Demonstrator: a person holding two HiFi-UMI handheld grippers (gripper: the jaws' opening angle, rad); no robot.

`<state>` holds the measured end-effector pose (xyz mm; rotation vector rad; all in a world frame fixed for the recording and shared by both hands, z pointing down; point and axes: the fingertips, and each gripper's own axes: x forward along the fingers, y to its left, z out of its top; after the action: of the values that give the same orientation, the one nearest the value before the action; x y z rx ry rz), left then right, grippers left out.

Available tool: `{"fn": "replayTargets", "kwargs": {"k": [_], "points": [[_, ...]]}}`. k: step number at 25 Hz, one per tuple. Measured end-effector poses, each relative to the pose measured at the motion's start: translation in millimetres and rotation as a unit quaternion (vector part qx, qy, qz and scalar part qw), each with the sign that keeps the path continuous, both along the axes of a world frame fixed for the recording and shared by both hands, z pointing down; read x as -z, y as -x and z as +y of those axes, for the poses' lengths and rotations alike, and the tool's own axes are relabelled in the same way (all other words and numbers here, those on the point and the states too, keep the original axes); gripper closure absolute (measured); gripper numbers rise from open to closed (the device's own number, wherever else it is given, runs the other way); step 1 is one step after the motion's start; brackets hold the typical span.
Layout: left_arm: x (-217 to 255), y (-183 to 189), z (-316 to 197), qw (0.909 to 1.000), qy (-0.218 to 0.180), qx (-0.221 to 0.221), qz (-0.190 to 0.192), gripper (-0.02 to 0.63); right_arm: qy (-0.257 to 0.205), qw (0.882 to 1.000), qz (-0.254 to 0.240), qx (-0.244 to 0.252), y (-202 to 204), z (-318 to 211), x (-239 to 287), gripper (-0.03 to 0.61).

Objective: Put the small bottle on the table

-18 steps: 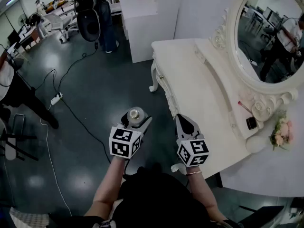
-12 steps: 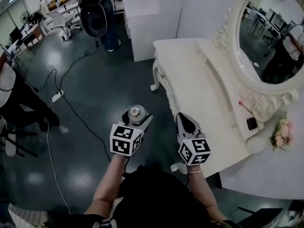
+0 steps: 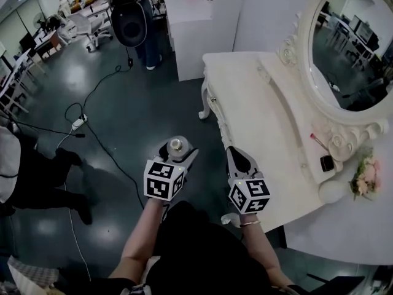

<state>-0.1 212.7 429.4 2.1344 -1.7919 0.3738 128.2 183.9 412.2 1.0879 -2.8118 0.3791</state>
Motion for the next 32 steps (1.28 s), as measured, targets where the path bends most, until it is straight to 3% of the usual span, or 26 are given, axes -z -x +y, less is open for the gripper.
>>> {"fn": "replayTargets", "kwargs": {"k": [11, 20, 32], "points": [[-15.3, 21.6, -39.9, 0.9999, 0.013, 0.001, 0.001, 0.276, 0.017, 1.0, -0.004, 0.012, 32.9, -32.7, -14.3, 0.574], [-28.5, 74.8, -131.7, 0.9994, 0.02, -0.022, 0.017, 0.276, 0.035, 0.999, 0.008, -0.001, 93.2, -112.3, -30.4, 0.574], [-27.5, 143.9, -249.5, 0.9971, 0.024, -0.071, 0.014, 0.276, 0.046, 0.997, 0.019, -0.055, 153.6, -215.5, -30.8, 0.574]]}}
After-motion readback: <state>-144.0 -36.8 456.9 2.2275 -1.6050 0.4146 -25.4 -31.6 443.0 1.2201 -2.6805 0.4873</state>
